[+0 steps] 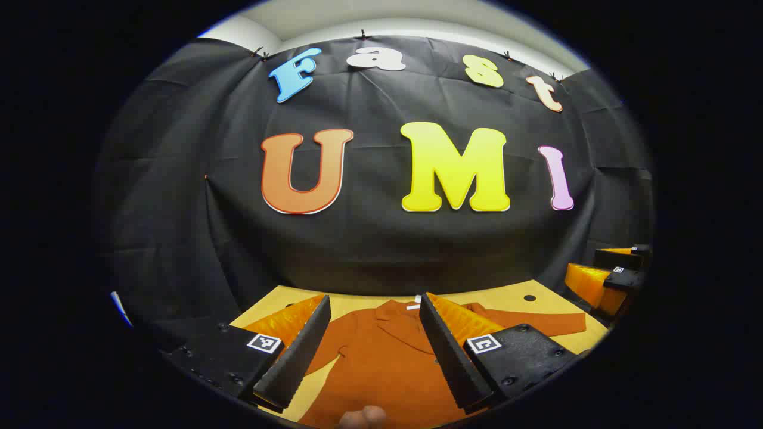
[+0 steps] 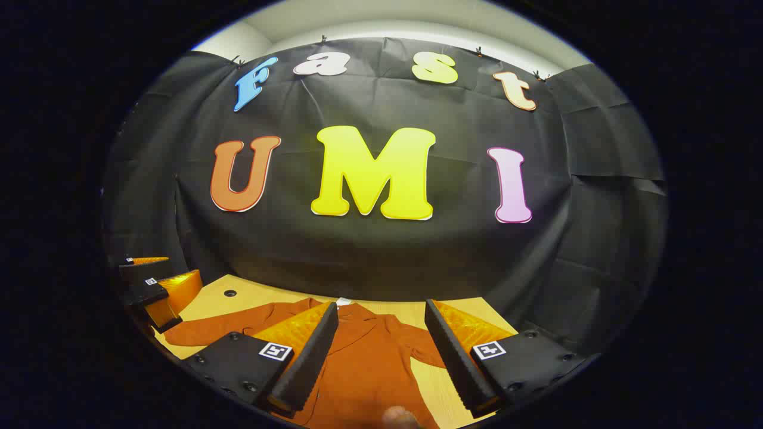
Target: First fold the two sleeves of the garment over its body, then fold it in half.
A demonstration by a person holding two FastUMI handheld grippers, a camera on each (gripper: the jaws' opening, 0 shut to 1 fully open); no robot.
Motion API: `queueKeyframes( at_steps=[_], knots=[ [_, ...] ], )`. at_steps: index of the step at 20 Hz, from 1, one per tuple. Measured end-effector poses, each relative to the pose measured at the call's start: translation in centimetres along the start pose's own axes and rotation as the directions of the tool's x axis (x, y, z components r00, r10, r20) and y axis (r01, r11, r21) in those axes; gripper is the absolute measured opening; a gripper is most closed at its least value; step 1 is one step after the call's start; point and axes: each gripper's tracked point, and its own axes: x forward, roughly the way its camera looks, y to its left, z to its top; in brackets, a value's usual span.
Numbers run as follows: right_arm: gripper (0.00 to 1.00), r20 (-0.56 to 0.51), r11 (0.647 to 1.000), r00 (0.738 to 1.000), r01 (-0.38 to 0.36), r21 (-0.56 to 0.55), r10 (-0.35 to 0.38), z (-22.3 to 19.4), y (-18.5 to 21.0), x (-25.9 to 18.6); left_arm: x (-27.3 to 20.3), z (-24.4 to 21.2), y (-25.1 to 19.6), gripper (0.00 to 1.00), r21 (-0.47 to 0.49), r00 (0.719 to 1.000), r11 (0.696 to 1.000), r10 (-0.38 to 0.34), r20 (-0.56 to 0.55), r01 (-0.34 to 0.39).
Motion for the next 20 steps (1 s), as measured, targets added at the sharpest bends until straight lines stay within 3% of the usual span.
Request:
queueKeyframes(
  at_steps=[4, 5, 20],
  knots=[
    [0.94, -0.012, 1.000, 1.000, 0.013, 0.002, -0.013, -0.3, -0.1, 0.2, -0.2, -0.4, 1.1, 1.00, 0.001, 1.000, 1.000, 0.015, -0.010, -0.015],
    [0.94, -0.016, 1.000, 1.000, 0.014, -0.003, -0.014, -0.5, -0.3, 0.2, -0.1, -0.4, 1.2, 0.97, 0.006, 1.000, 1.000, 0.016, -0.012, -0.016],
    [0.94, -0.036, 1.000, 0.999, 0.014, -0.012, -0.015, -1.0, -5.5, 2.7, 1.6, -1.7, -1.9, 0.97, 0.046, 0.998, 0.999, 0.020, -0.053, -0.018]
  ],
)
